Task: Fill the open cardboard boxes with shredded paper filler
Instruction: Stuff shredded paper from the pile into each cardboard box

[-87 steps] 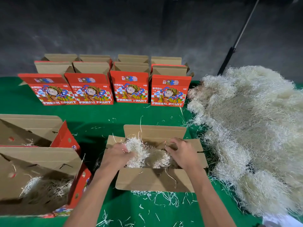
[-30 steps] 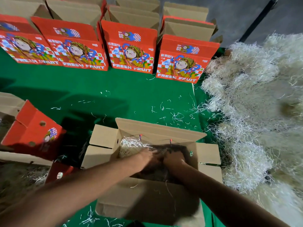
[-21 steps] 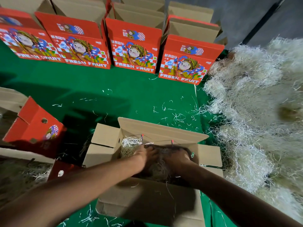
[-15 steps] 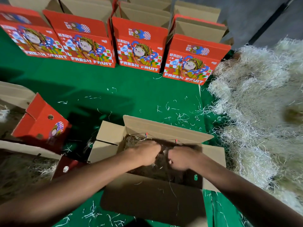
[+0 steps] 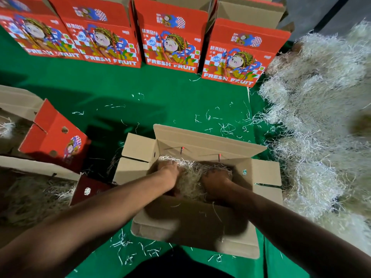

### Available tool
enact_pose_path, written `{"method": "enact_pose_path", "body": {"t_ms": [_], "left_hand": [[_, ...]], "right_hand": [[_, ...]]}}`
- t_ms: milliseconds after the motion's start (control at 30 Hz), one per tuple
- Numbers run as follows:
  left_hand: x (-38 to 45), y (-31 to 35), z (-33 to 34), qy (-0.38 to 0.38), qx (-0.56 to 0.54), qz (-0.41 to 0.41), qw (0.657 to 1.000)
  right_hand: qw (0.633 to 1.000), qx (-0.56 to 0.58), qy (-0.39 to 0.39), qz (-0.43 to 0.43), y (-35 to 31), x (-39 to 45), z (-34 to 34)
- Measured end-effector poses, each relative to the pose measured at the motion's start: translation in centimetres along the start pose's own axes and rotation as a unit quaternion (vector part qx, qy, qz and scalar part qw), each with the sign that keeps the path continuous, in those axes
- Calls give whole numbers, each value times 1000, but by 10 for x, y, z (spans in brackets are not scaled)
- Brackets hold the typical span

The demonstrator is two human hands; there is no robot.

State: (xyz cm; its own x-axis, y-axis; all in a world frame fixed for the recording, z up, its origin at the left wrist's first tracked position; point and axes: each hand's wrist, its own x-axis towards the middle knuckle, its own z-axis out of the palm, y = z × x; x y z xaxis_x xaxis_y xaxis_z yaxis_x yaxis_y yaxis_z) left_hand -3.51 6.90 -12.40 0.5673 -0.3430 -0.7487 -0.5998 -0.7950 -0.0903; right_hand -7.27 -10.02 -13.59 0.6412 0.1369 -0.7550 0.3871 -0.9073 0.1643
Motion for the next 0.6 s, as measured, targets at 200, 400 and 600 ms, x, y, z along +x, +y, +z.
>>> {"method": "enact_pose_path", "body": {"t_ms": [200, 400, 600], "left_hand": [[2, -1, 3, -17, 27, -29, 999], [-13, -15, -19, 108, -74, 34, 991], [-11, -6, -5, -56, -71, -6, 996]], "right_hand": [[993, 113, -23, -14, 2, -6, -6], [972, 225, 65, 2, 15, -17, -26], [937, 324, 46, -121, -8, 5, -21]]}}
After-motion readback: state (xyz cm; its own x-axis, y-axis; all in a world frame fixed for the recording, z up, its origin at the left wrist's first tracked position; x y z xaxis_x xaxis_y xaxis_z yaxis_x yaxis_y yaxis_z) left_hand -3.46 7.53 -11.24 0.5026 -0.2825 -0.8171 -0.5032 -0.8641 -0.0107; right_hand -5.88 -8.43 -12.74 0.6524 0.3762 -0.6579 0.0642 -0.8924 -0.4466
